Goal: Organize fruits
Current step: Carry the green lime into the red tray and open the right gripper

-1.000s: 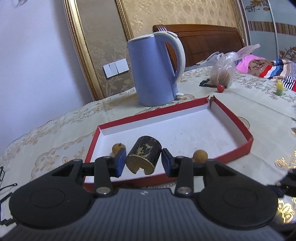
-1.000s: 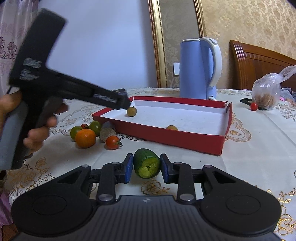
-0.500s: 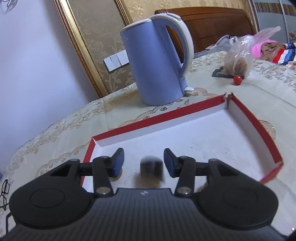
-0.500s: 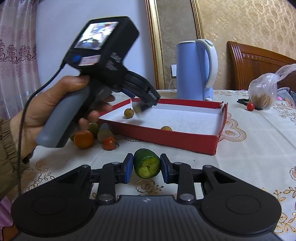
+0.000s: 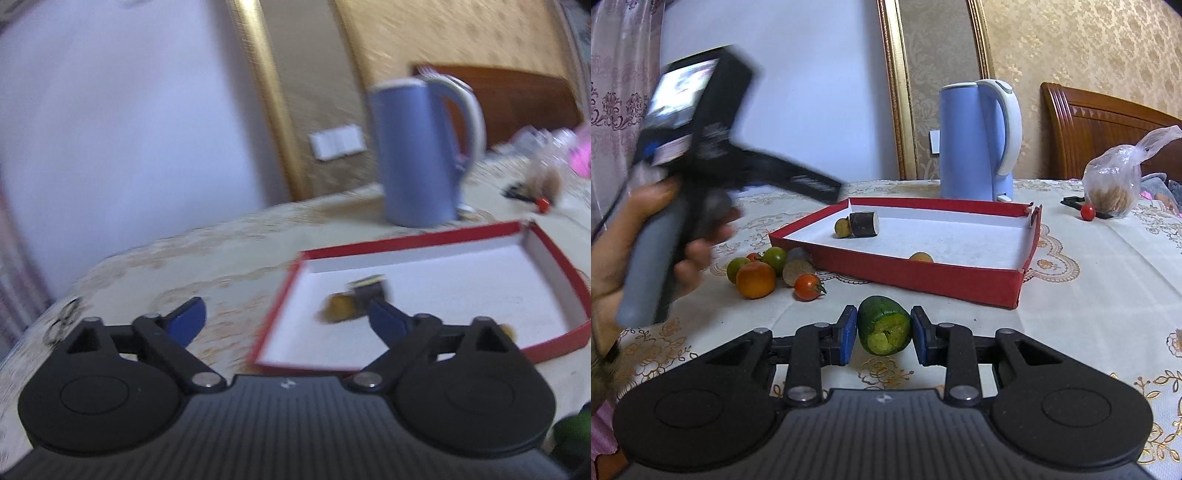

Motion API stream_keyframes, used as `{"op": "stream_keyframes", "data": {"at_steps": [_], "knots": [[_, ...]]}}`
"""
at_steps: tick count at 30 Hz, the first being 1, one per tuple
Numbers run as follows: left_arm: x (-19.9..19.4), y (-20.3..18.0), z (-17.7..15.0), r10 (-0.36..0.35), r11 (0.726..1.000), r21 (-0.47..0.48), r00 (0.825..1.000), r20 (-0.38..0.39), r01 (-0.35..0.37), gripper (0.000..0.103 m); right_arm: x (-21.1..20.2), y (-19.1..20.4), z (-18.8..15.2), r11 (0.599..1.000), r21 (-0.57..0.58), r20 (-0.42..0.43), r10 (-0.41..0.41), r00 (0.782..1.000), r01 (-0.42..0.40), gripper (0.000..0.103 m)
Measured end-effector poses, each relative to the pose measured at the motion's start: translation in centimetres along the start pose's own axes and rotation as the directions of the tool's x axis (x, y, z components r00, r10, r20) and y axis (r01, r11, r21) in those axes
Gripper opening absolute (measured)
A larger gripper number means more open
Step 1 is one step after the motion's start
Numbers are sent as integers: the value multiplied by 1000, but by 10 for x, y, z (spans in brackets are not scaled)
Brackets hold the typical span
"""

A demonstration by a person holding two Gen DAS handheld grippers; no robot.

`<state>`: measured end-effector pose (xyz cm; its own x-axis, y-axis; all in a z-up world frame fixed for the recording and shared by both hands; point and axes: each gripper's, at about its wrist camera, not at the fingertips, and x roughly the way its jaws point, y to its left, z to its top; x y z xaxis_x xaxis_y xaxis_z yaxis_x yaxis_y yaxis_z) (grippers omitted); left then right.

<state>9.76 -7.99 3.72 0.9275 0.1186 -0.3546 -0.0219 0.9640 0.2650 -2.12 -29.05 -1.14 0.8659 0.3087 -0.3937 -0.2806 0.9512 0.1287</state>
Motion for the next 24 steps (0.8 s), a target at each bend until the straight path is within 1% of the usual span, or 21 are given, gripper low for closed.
{"op": "stream_keyframes", "data": {"at_steps": [3,6,10,13,15,19,24], "knots": [[-14,30,-21,56,994,-97,998,17,-54,101,2,3,1,1000,2,1,3,1000,-3,31],[-17,55,-41,74,980,-185,997,-10,-75,103,1,8,2,1000,-3,3,6,1000,-6,31],[-10,76,-58,55,962,-265,998,-44,-65,103,2,14,5,1000,-10,12,2,1000,-2,31],[-6,86,-61,25,943,-329,998,-61,-43,103,3,15,6,1000,-8,13,-6,1000,6,31],[-8,90,-63,11,935,-353,999,-52,-29,103,3,15,7,1000,-5,15,-8,1000,9,31],[-5,92,-64,32,930,-363,997,-67,-54,103,3,15,8,1000,-2,21,-12,1000,12,31],[-5,94,-65,47,927,-370,997,-61,-66,103,5,12,11,1000,3,27,-28,999,28,31]]}}
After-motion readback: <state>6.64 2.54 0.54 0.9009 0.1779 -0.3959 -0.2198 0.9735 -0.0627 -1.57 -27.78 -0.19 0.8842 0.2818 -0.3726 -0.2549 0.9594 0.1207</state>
